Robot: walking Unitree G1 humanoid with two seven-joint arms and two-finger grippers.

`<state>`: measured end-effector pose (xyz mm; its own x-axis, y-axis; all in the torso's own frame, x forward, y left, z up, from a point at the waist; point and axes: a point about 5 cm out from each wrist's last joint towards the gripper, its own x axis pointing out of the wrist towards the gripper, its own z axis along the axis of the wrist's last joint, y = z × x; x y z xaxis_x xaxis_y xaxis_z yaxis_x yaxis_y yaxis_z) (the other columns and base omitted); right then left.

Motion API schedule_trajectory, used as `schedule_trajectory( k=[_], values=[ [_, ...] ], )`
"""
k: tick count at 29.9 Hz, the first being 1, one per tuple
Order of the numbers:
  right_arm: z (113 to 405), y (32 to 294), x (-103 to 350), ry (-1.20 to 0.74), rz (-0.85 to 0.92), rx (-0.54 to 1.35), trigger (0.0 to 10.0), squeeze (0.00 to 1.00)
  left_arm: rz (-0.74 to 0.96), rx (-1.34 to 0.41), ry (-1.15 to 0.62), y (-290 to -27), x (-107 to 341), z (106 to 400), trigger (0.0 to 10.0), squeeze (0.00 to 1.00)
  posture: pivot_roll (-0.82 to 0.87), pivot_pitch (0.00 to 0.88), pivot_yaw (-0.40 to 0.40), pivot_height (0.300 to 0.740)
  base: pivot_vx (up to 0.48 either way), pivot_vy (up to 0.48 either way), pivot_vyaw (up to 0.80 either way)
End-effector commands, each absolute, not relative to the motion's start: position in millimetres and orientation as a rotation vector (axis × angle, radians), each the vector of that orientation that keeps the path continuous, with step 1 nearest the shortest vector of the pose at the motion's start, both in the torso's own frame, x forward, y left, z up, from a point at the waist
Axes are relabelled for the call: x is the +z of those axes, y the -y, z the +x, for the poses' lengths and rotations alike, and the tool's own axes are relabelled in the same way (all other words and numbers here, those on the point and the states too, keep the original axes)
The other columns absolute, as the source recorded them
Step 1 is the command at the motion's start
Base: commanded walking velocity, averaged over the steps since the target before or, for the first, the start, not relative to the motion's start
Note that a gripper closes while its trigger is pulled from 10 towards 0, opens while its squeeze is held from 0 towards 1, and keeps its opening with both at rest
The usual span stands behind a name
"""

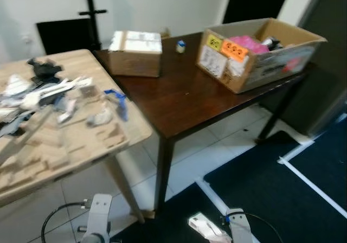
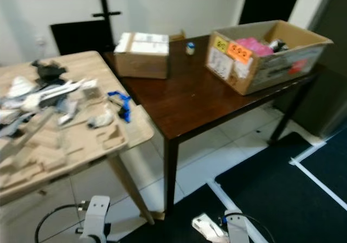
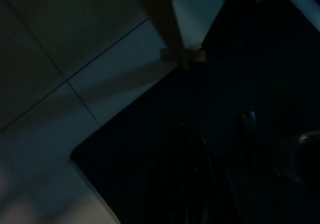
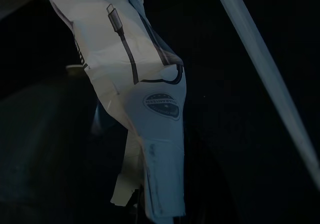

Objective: Picking trash to rubbish bin

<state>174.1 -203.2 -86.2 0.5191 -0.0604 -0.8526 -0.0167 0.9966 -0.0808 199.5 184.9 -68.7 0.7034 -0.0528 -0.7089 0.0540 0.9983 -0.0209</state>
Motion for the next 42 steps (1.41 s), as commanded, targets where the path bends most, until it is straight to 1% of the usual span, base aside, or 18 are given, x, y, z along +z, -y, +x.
schedule_trajectory(
  k=[1,7,10,15,17,19,25,42],
  values=[
    [174.1,209.3,-85.2,-1.020,-0.083,-0.050,10.0,0.00,-0.013,-0.077,-0.801,-182.8,-72.2,193.3,10.0,0.00,-0.02,0.094,-0.031,0.740,0.000,0.000,-0.80],
    [173.4,211.0,-85.2,-1.022,-0.085,-0.050,10.0,0.00,-0.016,-0.093,-0.804,-180.9,-73.5,190.8,10.0,0.00,-0.01,0.097,-0.031,0.740,0.000,0.000,-0.80],
    [174.1,210.7,-85.0,-1.022,-0.100,-0.034,10.0,0.00,-0.022,-0.146,-0.809,-175.5,-74.7,188.4,10.0,0.00,-0.01,0.099,-0.027,0.740,0.000,0.000,-0.80],
    [174.7,211.0,-84.6,-1.019,-0.104,-0.032,10.0,0.00,-0.043,-0.127,-0.799,-175.7,-74.4,188.6,10.0,0.00,-0.01,0.099,-0.027,0.740,0.000,0.000,-0.80],
    [177.0,212.5,-83.2,-1.009,-0.151,-0.027,10.0,0.00,-0.074,-0.061,-0.779,-180.7,-72.2,192.3,10.0,0.00,-0.02,0.101,-0.024,0.740,0.000,0.000,0.00],
    [177.7,212.8,-82.8,-1.003,-0.151,-0.027,10.0,0.00,-0.095,-0.032,-0.772,-183.0,-71.0,194.5,10.0,0.00,-0.02,0.101,-0.023,0.740,0.000,0.000,0.00],
    [177.9,213.8,-82.5,-1.001,-0.158,-0.024,10.0,0.00,-0.106,-0.031,-0.757,-183.6,-68.7,198.0,10.0,0.00,-0.02,0.101,-0.023,0.740,0.000,0.000,0.00],
    [172.7,213.2,-84.7,-1.004,-0.195,-0.003,10.0,0.00,-0.107,-0.069,-0.748,-176.6,-67.1,202.3,10.0,0.00,-0.03,0.098,-0.015,0.740,0.000,-0.340,0.00]
  ],
)
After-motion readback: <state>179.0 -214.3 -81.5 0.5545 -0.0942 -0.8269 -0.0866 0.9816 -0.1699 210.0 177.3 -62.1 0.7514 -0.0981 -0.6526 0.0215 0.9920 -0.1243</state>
